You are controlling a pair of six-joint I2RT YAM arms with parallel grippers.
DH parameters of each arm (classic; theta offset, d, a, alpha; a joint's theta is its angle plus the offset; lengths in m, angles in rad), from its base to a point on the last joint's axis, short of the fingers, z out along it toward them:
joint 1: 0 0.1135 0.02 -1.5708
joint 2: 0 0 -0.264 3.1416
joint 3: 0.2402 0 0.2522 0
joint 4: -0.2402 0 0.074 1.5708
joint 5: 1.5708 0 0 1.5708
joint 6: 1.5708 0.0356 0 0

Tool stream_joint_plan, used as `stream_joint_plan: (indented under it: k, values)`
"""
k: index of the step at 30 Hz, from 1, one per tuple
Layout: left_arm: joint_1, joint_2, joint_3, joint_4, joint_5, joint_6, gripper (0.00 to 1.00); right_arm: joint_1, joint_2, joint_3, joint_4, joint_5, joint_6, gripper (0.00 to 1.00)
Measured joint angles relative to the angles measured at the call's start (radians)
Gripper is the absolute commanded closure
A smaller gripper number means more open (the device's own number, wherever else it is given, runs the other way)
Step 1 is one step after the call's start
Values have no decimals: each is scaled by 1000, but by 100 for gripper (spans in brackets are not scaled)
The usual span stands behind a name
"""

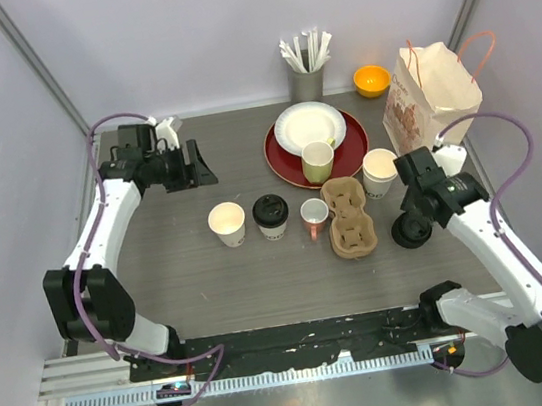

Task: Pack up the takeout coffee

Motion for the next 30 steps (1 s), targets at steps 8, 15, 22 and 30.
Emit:
stream_joint_plan:
  k: [8, 15, 22, 30]
  values:
    - [29, -27, -5, 1, 40, 0, 31, -132, 3, -229, 34, -73, 95, 53]
    - [54, -29, -5, 1, 82, -1, 31, -265, 27, -290, 137, -142, 119, 59]
    - [73, -29, -5, 1, 108, -2, 31, -329, 32, -351, 228, -188, 119, 62]
    - [84, -29, -10, 2, 126, -5, 31, -331, 38, -385, 286, -217, 121, 65]
